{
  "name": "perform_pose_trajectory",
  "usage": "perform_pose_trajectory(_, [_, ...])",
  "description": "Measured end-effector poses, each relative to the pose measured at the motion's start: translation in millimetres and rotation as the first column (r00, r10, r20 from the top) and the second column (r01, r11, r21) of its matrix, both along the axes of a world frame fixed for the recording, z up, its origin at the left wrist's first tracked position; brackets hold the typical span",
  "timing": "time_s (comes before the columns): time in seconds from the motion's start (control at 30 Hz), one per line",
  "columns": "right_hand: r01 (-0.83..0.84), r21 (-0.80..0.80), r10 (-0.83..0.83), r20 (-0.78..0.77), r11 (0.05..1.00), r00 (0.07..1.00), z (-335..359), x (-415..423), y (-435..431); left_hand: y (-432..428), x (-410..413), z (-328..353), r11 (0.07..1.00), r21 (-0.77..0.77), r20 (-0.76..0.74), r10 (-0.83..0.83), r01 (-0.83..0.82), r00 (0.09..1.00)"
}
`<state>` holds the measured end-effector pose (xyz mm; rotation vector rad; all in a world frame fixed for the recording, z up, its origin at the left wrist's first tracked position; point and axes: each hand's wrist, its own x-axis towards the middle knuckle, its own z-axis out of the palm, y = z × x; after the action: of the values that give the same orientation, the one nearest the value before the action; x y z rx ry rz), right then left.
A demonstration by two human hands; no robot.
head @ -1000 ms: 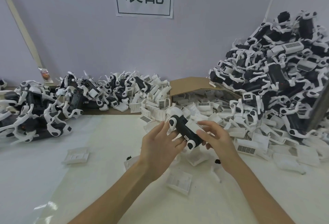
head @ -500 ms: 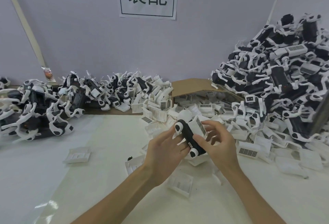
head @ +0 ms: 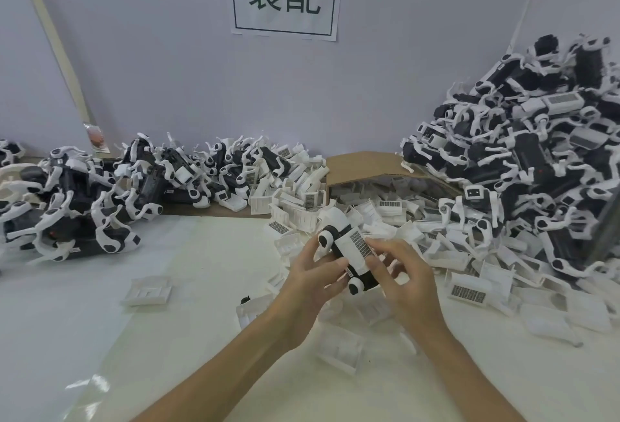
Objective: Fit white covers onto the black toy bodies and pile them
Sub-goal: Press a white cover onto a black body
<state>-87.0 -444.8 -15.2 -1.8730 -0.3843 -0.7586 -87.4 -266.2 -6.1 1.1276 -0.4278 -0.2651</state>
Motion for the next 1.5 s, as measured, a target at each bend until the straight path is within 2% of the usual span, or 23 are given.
perform_pose_trajectory(0.1, [0.065,-0.094,-0.051,0.14,0.993,0.989,-2,-2,6,-1,0,-2,0.994,0.087,0.029,0.068,-0.07,0.997])
perform_pose_trajectory(0.23, [0.211,-0.227,-0.117,0.368,0.951,0.922,-9,-4,16,-1,0,-1,0.994,0.016,-0.052,0.111,-0.11,0.992])
perform_pose_trajectory(0.37, [0.247,-0.266,-0.105,0.453,0.932,0.885,-12,-6,20,2,3,0,0.997,-0.056,-0.078,0.051,-0.055,0.996])
perform_pose_trajectory(0.43, [0.211,-0.227,-0.102,0.415,0.951,0.904,-9,-7,21,3,3,2,0.997,-0.077,-0.054,0.026,-0.03,0.998])
perform_pose_trajectory(0.53, [0.08,-0.168,-0.036,0.25,0.983,0.968,-5,-10,20,3,2,3,0.994,-0.111,-0.029,-0.015,0.011,0.999])
perform_pose_trajectory(0.63, [-0.022,-0.155,0.04,0.118,0.988,0.992,-9,-10,18,5,1,2,0.993,-0.11,-0.005,-0.052,0.051,0.999])
perform_pose_trajectory(1.07, [-0.105,-0.148,0.12,0.102,0.983,0.988,-11,-9,22,3,5,-3,0.996,-0.062,-0.026,0.055,-0.057,0.998])
perform_pose_trajectory(1.23, [-0.013,-0.198,0.04,0.132,0.98,0.991,-11,-10,17,0,4,0,0.996,-0.08,-0.057,0.036,-0.04,0.998])
perform_pose_trajectory(1.37, [0.086,-0.23,-0.039,0.2,0.969,0.979,-8,-7,16,4,7,0,0.995,-0.022,-0.057,0.096,-0.098,0.994])
perform_pose_trajectory(1.5, [0.072,-0.271,-0.033,0.144,0.96,0.989,-6,-4,14,5,9,-2,0.988,-0.064,-0.131,0.134,-0.143,0.982])
